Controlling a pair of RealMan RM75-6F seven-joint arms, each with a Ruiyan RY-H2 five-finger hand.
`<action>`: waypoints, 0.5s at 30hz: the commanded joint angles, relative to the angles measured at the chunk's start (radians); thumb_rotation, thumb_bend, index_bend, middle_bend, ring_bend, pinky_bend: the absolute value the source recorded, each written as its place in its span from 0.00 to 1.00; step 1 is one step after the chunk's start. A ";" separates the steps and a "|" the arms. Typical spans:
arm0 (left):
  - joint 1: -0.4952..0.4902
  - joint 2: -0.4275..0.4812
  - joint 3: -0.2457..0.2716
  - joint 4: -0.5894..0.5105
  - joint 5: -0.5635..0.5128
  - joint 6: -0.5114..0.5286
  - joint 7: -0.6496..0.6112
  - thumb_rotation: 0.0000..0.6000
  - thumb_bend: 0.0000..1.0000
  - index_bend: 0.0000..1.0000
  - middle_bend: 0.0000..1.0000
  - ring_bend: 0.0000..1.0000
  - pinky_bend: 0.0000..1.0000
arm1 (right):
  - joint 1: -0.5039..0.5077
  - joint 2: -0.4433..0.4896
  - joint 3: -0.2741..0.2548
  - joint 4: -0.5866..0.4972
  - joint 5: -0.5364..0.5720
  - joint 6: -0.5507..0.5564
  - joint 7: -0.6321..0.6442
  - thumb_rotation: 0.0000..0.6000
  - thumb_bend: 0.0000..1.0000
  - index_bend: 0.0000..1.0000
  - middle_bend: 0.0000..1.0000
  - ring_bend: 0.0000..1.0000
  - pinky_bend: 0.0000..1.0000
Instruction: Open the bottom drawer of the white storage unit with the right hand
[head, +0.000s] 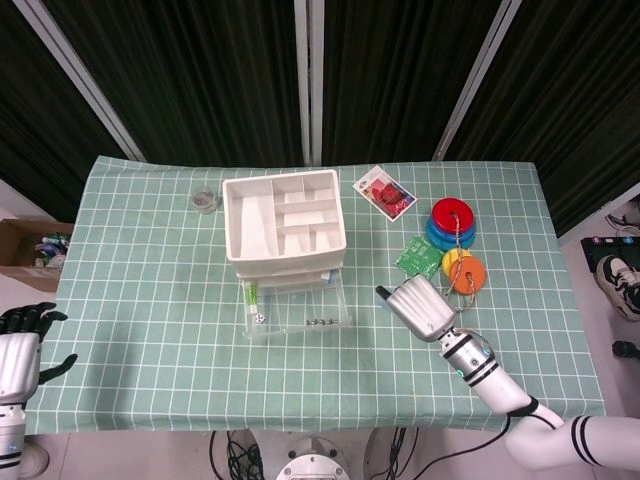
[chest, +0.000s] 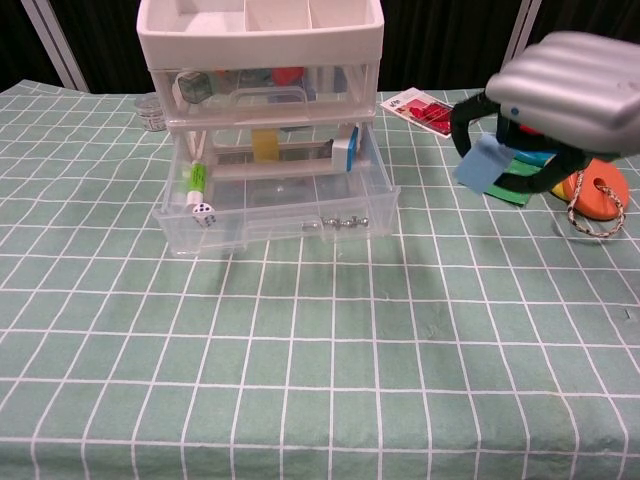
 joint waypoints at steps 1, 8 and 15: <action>0.005 0.004 0.001 -0.010 -0.001 0.007 0.007 1.00 0.02 0.38 0.26 0.21 0.21 | -0.010 -0.072 -0.005 0.102 0.003 -0.079 0.030 1.00 0.33 0.57 0.92 0.96 1.00; 0.009 0.014 0.002 -0.026 0.000 0.013 0.019 1.00 0.02 0.37 0.26 0.21 0.21 | -0.022 -0.149 0.000 0.186 0.031 -0.160 -0.008 1.00 0.32 0.27 0.75 0.75 0.87; 0.001 0.015 -0.001 -0.026 0.001 0.002 0.021 1.00 0.02 0.38 0.26 0.21 0.21 | -0.082 -0.075 0.015 0.082 0.026 -0.079 -0.039 1.00 0.32 0.00 0.22 0.14 0.28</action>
